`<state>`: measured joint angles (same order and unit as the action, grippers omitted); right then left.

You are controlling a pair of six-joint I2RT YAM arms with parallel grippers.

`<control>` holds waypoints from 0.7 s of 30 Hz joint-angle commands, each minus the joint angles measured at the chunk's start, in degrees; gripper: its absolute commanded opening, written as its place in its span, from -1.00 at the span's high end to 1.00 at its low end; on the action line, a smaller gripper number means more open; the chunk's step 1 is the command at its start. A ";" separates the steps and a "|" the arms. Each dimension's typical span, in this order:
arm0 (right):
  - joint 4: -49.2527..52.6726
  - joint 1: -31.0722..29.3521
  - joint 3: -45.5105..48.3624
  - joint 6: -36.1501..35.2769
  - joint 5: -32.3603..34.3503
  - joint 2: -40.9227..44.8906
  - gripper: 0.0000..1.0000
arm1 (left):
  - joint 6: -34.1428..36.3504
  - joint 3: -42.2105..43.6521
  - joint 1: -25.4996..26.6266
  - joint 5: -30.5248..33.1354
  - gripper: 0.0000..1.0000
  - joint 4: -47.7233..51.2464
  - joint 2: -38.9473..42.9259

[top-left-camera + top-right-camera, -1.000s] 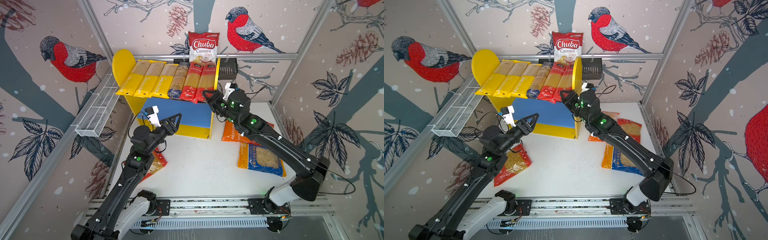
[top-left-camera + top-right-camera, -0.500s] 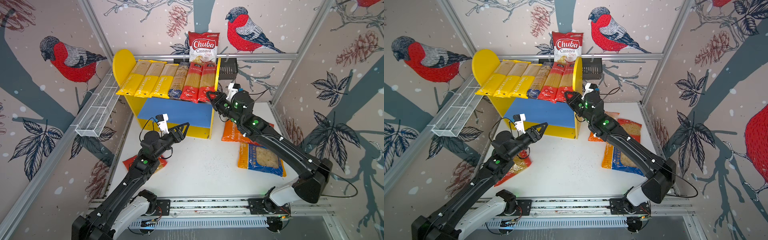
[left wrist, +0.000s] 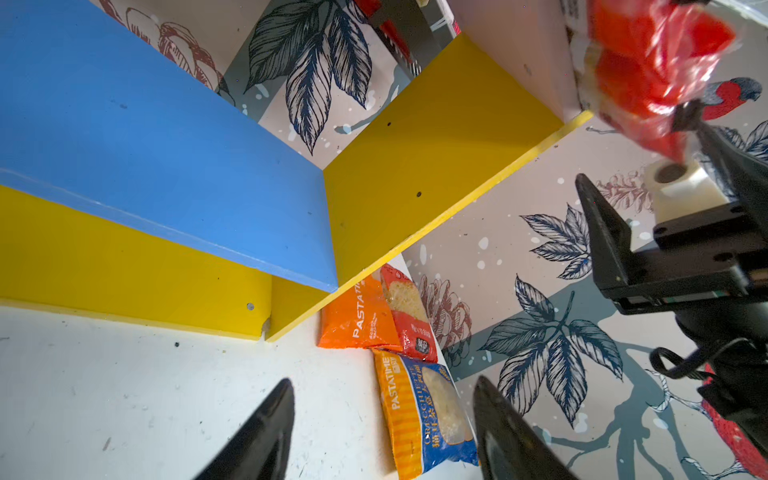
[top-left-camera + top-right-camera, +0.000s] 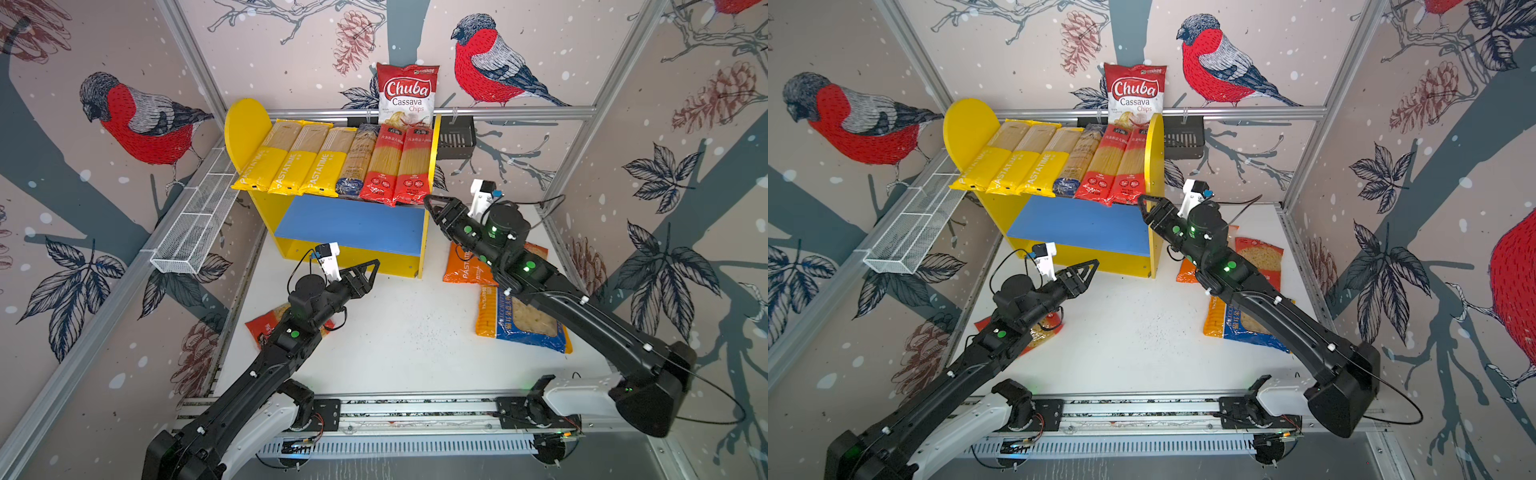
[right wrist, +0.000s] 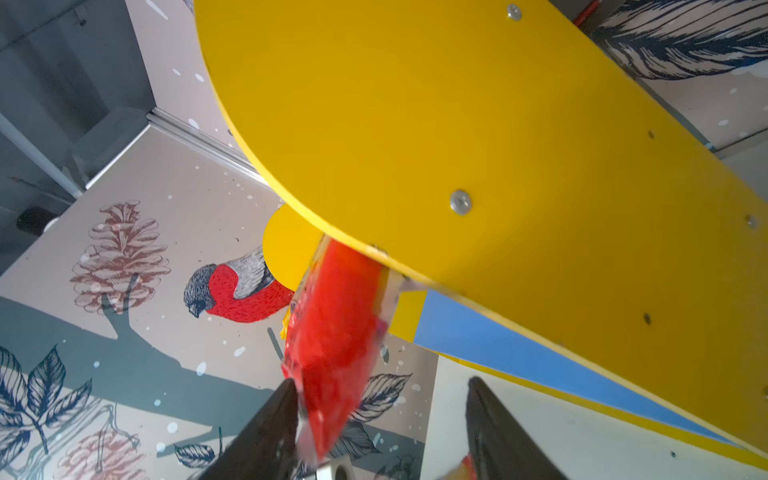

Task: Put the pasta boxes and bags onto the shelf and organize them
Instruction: 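Open both grippers and pull them back from the shelf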

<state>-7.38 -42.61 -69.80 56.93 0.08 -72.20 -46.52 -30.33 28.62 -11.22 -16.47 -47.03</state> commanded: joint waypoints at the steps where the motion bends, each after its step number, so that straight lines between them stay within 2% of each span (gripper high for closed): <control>1: -1.60 0.43 5.00 -2.93 -1.82 4.73 -0.29 | 3.78 2.04 2.32 3.90 -0.35 -3.67 1.19; 6: -0.67 -0.43 13.99 -3.97 -1.92 9.11 -0.27 | 4.36 6.04 5.40 8.98 -0.37 -1.88 2.03; 9: -0.35 -3.15 18.96 -4.27 -0.13 8.15 -0.23 | 3.61 6.68 5.65 12.88 -0.38 5.92 1.46; 12: -0.80 -6.91 22.20 -4.39 2.15 4.78 -0.20 | 4.02 6.42 5.67 17.16 -0.38 15.31 0.97; 14: -1.58 -8.74 22.86 -4.00 1.40 0.93 -0.16 | 4.08 6.55 5.65 19.62 -0.37 19.97 1.24; 21: -3.30 -12.51 19.86 -4.43 -3.07 -12.74 -0.05 | 2.41 8.20 5.57 21.21 -0.37 24.38 3.65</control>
<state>-7.70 -54.54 -48.60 53.78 -0.99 -82.87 -43.33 -22.46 34.22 8.16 5.04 -43.72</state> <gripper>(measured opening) 0.528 0.686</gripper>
